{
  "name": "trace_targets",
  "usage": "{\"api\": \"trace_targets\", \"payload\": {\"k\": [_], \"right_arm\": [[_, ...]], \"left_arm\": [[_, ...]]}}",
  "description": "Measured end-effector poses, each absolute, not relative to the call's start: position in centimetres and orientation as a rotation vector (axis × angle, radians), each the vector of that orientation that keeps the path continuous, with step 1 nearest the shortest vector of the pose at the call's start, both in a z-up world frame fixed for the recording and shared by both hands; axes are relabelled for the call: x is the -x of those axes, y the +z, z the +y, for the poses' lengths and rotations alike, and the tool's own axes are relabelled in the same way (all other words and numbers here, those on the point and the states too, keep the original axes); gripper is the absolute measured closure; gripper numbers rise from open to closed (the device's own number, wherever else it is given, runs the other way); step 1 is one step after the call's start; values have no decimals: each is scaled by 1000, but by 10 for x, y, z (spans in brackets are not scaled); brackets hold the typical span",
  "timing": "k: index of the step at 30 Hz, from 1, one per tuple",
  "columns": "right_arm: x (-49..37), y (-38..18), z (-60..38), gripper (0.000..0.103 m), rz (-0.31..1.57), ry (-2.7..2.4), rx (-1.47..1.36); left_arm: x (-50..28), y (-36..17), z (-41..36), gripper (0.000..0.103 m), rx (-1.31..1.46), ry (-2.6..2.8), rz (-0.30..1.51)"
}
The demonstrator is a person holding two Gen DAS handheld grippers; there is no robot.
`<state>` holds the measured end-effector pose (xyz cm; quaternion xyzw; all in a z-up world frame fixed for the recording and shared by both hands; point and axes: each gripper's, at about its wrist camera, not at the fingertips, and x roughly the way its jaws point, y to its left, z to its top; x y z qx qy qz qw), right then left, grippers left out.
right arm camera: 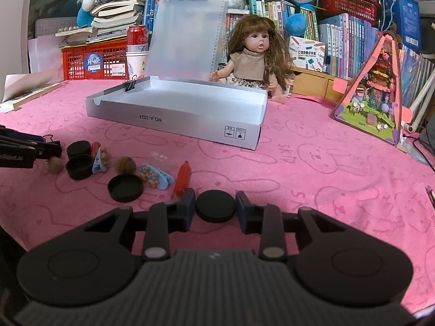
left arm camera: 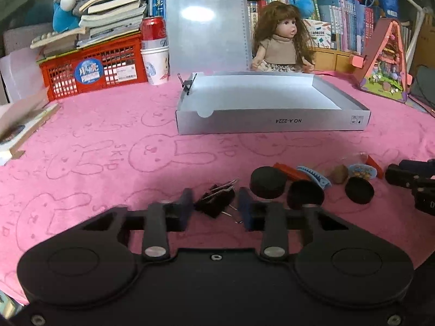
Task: Organize rigid objects
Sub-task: 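Carry the binder clip with the left tool while the right tool carries the disc over the box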
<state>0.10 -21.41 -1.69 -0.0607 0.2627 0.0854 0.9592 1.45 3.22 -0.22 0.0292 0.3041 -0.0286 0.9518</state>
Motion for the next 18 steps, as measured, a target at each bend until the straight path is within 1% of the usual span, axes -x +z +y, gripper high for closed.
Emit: {"api": "trace_targets", "payload": {"k": [5, 18], "right_arm": [[-3, -13, -216, 67, 552, 173, 95], [-18, 4, -216, 67, 550, 139, 95]], "left_arm": [[-14, 3, 30, 80, -59, -64, 605], [-23, 20, 28, 84, -35, -78, 593]]}}
